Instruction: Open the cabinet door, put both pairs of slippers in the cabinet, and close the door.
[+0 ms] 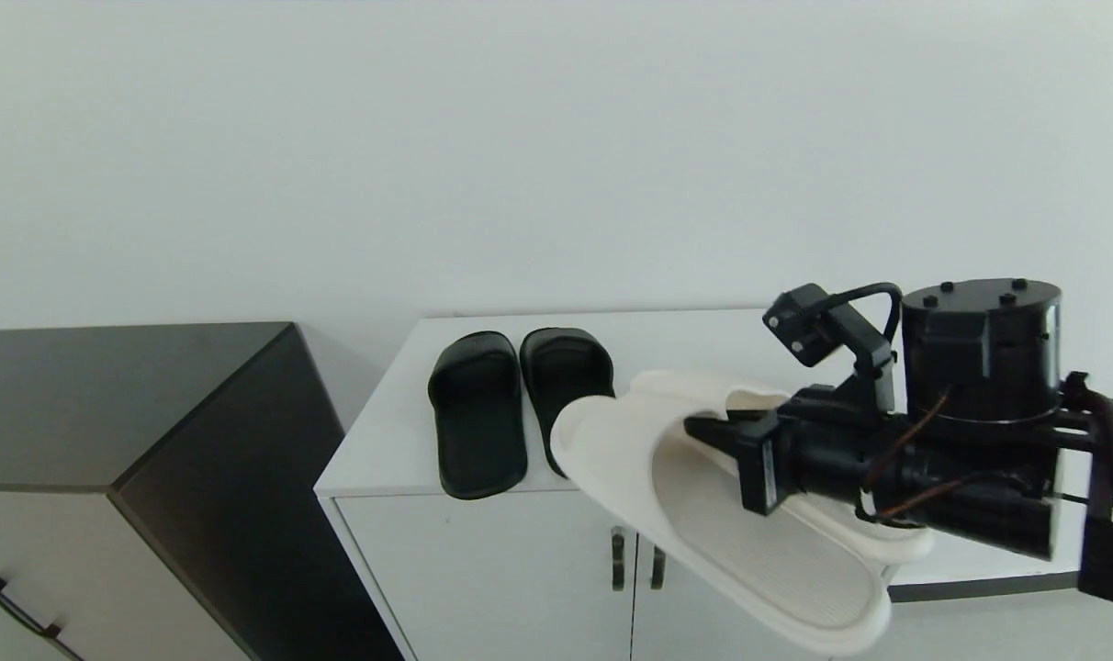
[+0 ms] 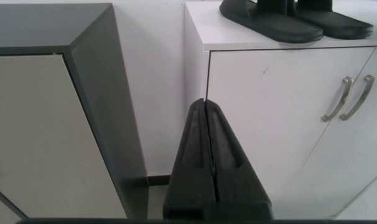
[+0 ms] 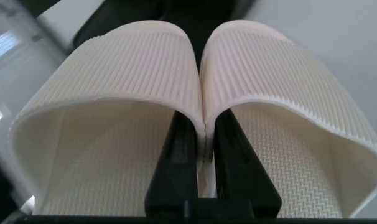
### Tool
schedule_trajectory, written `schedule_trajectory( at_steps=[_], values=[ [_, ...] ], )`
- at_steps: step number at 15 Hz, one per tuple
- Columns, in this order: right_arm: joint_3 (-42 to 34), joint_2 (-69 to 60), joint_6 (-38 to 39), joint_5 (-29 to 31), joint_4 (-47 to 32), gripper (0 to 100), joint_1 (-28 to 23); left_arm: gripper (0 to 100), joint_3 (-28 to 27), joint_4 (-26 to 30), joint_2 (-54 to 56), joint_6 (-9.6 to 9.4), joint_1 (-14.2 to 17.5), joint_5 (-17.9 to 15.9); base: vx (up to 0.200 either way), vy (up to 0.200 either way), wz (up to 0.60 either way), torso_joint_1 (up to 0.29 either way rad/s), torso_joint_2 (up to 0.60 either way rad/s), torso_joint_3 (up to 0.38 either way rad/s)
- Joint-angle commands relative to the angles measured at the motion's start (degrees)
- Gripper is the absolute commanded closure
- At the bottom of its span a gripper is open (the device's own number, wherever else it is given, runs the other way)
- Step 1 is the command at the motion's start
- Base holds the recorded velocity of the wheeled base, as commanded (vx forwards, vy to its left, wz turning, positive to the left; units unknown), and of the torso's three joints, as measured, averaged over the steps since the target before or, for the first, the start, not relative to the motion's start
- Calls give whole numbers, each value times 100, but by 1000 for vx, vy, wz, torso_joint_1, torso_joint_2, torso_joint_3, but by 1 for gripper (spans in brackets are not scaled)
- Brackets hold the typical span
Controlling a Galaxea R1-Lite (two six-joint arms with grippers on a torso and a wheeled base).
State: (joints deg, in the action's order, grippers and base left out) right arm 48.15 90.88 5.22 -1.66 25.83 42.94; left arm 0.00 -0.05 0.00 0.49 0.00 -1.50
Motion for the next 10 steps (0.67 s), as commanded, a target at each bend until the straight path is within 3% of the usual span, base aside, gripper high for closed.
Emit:
schedule_trajectory(
  at_steps=[1,6,10],
  values=[
    [-289,-475,6,-239,-149,100,75,100,0,-4,-9,13,0,1,0,0,0,0,0,0],
    [-421,-448,14,-537,-175,100,75,100,0,-4,0,13,0,9,0,0,0,0,0,0],
    [-544,-440,14,-537,-149,100,75,100,0,-4,0,22,0,18,-200,0,0,6,1,-2]
  ],
)
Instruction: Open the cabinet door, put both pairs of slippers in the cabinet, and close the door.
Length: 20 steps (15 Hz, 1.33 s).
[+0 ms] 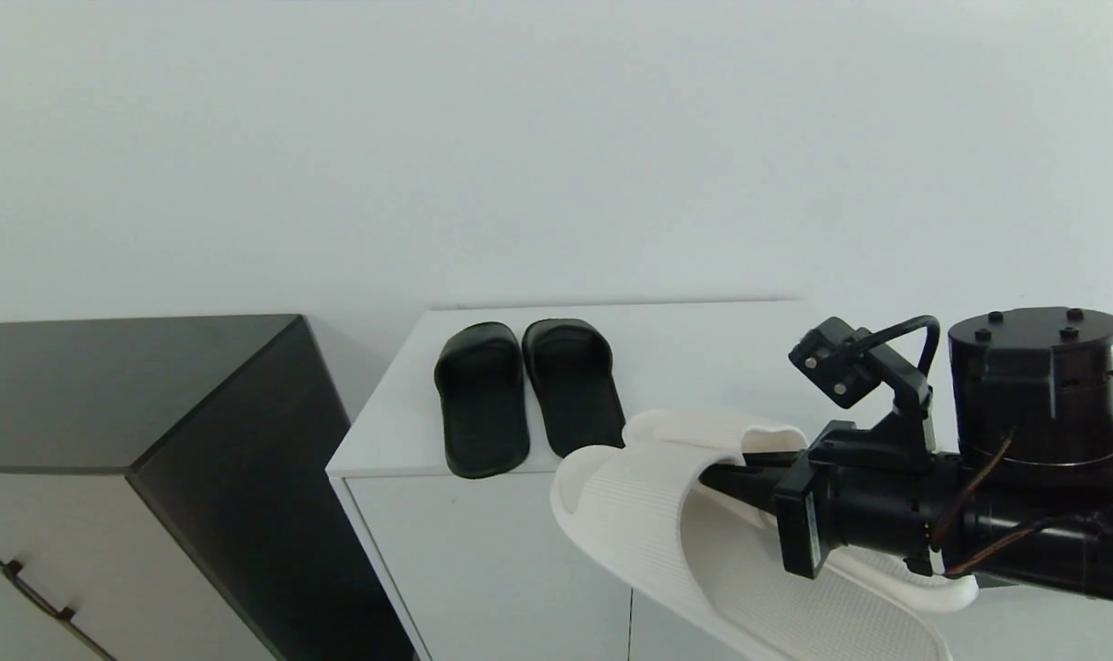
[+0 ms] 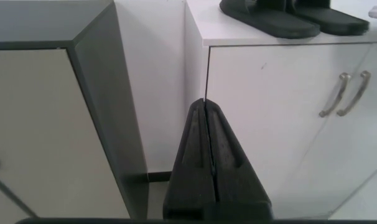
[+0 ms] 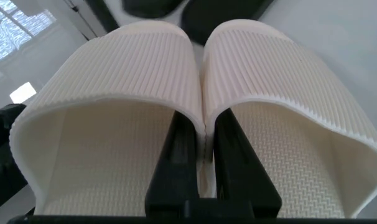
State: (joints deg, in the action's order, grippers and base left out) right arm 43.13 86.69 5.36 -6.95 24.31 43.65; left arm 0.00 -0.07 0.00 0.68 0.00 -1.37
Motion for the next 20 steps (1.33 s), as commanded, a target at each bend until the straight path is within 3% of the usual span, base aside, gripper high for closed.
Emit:
schedule_trajectory(
  at_steps=[1,5,20],
  values=[
    [-94,-82,0,1,13,100,3,100,0,-1,-9,-7,0,-4,-200,0,0,-17,2,2],
    [-121,-170,0,-8,13,100,3,100,0,-1,0,-7,0,-4,-200,0,0,-4,0,2],
    [-349,-143,-79,-8,13,100,170,100,0,7,0,-7,0,-4,0,0,0,0,0,0]
  ],
)
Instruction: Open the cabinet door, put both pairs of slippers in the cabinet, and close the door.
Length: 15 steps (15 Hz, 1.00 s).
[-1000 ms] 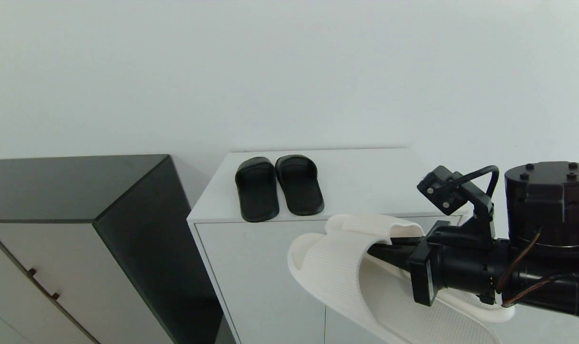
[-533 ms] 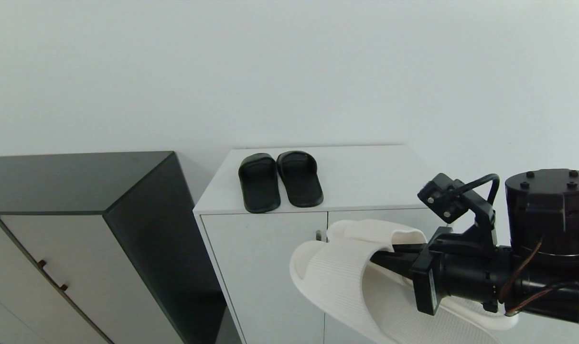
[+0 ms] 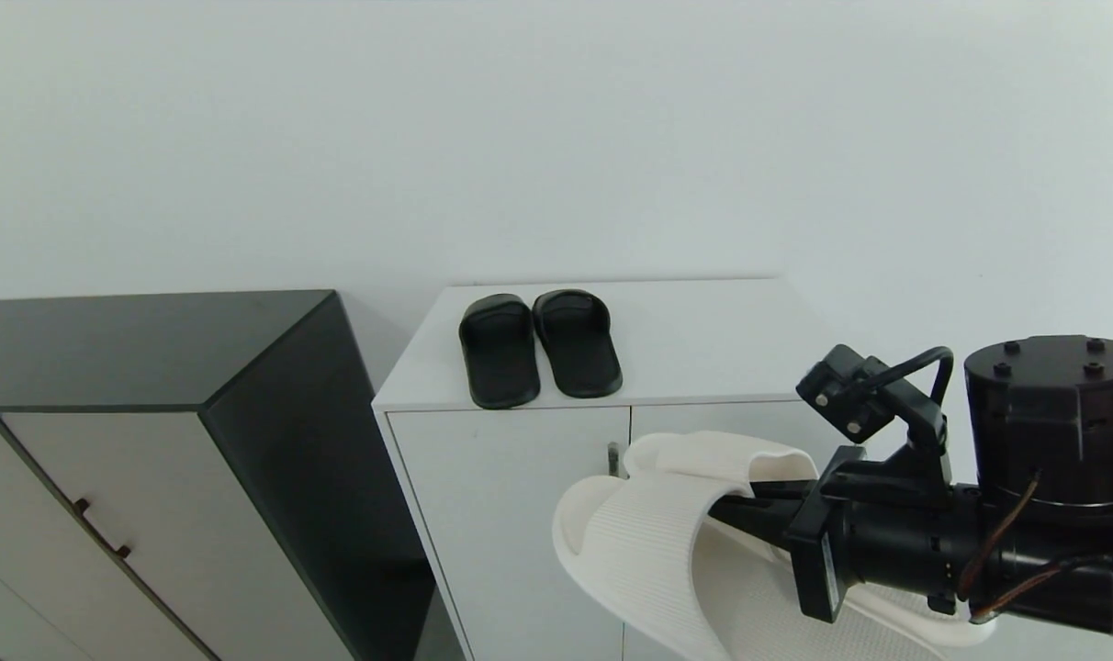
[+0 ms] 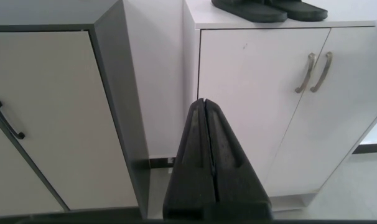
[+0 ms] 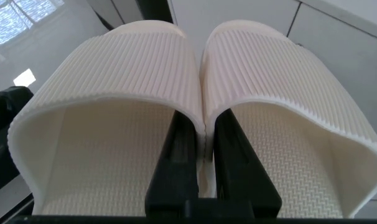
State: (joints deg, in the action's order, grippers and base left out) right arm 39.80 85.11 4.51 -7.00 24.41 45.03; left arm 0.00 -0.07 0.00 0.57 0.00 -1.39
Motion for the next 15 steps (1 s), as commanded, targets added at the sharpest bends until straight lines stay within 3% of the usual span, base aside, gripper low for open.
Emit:
schedule_trajectory(
  at_steps=[1,4,14,15],
  values=[
    [-16,23,-38,-3,3,100,41,100,0,-1,-9,-13,0,-2,0,0,0,0,0,0],
    [-52,23,-56,-12,3,100,32,100,0,-1,-9,-13,0,-2,0,0,0,-102,243,144],
    [-78,23,-56,-3,12,100,32,100,0,-1,-9,-22,0,-2,0,0,0,-193,502,303],
    [-78,23,-56,-3,12,100,41,0,0,-1,-9,-22,0,-2,0,0,0,-163,500,325]
  ],
)
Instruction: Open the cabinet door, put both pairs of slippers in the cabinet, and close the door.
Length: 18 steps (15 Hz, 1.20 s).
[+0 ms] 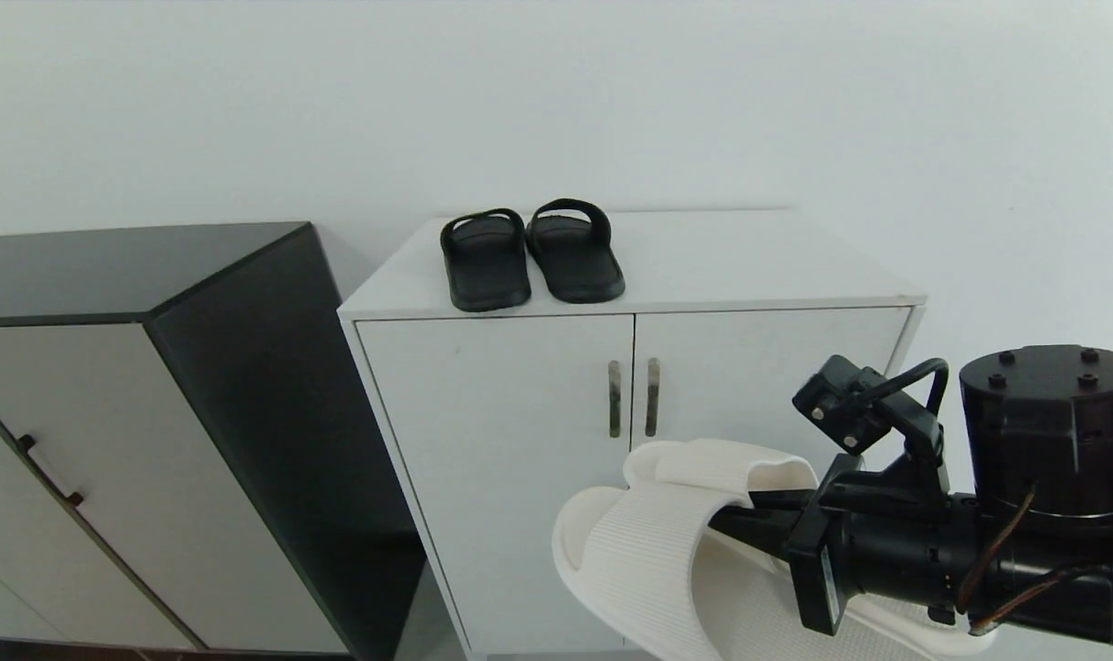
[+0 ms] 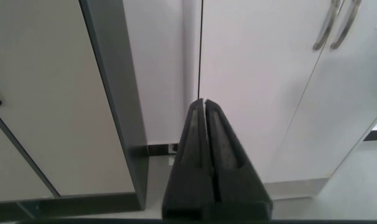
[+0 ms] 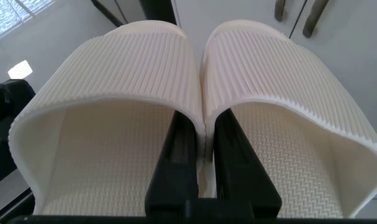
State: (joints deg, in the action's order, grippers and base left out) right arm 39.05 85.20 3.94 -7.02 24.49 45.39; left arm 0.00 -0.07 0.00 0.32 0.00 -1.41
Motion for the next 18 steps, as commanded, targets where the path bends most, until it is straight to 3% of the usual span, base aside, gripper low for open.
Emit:
schedule_trajectory(
  at_steps=[1,14,17,18],
  values=[
    [-11,23,2,-1,3,100,5,0,0,-1,0,3,0,1,0,0,0,-149,486,325],
    [-134,49,-7,-10,3,100,76,0,0,16,-53,-120,0,-43,0,0,0,-95,452,354],
    [-204,32,-174,-10,3,100,84,0,-18,-1,-97,-146,-9,-61,0,0,0,-2,146,126],
    [-213,58,-236,-10,3,100,111,0,-272,-19,-193,-84,-18,-140,0,0,0,0,0,0]
  ],
)
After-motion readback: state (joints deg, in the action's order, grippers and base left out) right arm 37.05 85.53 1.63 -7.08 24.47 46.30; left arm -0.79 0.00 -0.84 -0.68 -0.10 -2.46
